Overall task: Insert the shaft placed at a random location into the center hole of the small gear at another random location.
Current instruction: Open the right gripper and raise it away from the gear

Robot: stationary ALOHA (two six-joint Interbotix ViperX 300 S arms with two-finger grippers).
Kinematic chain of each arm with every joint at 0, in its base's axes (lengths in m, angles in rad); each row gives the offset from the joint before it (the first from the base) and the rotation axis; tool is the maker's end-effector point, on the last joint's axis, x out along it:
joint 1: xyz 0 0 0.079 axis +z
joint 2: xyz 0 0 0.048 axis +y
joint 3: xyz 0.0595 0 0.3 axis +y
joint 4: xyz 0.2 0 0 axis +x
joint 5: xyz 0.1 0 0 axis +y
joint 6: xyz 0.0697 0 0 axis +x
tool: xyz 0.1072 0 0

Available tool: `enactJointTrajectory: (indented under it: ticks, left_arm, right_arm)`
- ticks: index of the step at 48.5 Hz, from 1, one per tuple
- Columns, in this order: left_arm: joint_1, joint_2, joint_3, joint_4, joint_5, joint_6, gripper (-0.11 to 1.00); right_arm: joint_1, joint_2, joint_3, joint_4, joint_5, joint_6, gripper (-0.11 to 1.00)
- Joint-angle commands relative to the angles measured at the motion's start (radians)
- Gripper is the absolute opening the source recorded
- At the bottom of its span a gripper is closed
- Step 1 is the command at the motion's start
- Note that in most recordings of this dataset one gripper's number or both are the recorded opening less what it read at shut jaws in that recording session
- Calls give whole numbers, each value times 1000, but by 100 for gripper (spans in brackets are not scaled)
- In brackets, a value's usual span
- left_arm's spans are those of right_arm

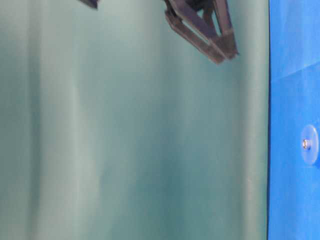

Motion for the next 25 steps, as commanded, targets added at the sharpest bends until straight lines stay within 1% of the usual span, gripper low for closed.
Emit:
enactJointTrajectory:
  ticks: [1,14,25]
  left_arm:
    - [2,5,-9,0,-6,0,0]
    - [2,5,-8,0,-6,-2,0]
    - [3,5,-8,0,-6,-2,0]
  right_arm:
    - [3,-52,14,3,-6,2,84]
    - [3,-141,64,2,31,2,84]
    - [2,-150,67,3,29,2,84]
